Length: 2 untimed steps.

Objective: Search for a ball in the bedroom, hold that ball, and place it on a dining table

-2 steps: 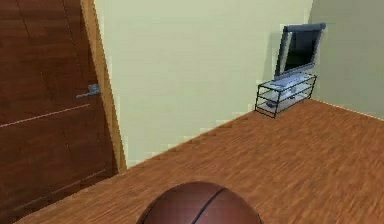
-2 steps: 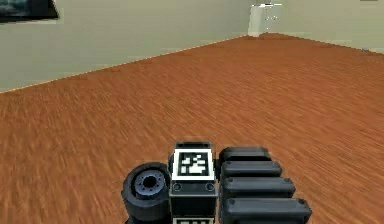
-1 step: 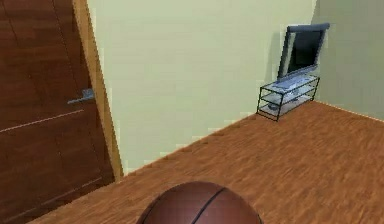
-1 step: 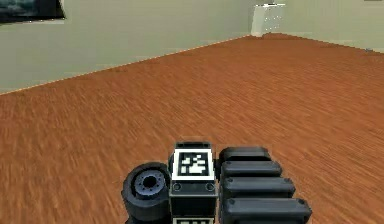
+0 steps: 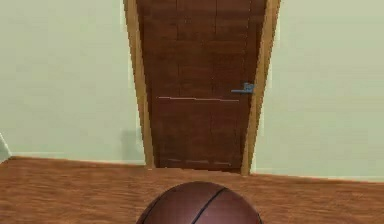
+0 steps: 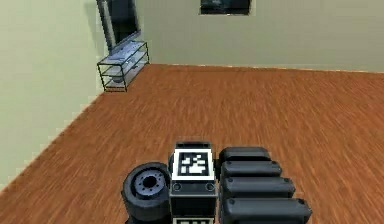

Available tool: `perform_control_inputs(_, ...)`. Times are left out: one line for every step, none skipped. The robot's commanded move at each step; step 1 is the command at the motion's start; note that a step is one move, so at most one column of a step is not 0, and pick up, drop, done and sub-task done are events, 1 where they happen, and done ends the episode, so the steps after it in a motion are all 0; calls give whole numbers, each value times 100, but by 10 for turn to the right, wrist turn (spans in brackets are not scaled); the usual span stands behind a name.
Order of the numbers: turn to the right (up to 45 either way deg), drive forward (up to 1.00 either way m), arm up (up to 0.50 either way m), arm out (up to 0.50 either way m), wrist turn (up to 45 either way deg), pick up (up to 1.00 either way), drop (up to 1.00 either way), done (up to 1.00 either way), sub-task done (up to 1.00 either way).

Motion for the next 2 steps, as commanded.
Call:
perform_control_inputs(-450, 0, 0, 0, 0, 0, 0, 0, 0)
perform_control_inputs(-270, 0, 0, 0, 0, 0, 0, 0, 0)
